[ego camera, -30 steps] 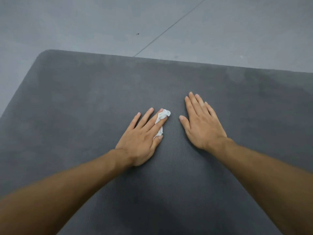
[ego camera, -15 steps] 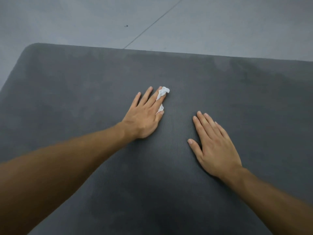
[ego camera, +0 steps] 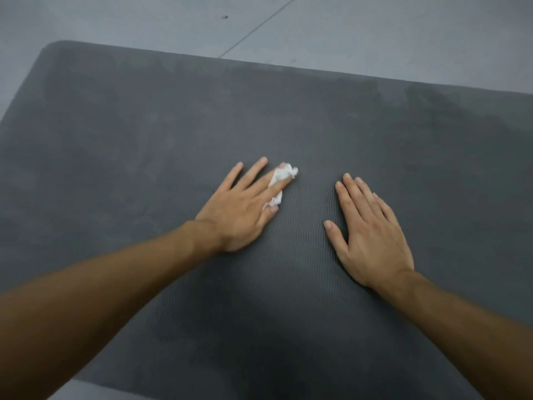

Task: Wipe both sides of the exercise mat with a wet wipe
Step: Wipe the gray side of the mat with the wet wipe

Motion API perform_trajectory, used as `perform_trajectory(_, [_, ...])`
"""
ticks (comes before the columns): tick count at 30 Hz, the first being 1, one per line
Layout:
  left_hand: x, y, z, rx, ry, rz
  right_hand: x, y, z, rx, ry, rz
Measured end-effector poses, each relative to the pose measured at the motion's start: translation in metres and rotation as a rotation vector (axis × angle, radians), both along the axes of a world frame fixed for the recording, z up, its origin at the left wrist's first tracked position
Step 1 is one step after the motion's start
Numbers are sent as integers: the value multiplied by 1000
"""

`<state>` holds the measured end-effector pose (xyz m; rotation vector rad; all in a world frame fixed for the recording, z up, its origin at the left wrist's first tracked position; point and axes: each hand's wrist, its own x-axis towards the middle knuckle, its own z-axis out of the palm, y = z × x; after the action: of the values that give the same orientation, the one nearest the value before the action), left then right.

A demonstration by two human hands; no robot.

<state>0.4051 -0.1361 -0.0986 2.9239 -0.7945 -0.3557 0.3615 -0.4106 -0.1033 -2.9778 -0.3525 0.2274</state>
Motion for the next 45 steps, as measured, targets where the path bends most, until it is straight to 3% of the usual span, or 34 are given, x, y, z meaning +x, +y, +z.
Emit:
perform_trajectory(7, [54,-11,-5,-30,44,178,0,0,0,-4,-13,1])
perform_trajectory(18, [-74,-19,4,41,27,-332,0,-2,-3,-15,-41,4])
perform_trajectory(23, [-71,-10,5,67,36,-404,0,-1,-4,-16,-57,11])
perform_trajectory(26, [-45,-7,3,94,7,-353,0,-1,-4,-15,-54,7])
perform_trajectory(31, [26,-7,8,1,57,-78,0,-1,-3,-19,-49,12])
perform_trajectory(35, [35,-5,4,22,22,-100,0,-1,-2,-18,-56,4])
perform_trajectory(45, [-67,-9,7,37,27,-461,-1,-1,-3,-14,-76,8])
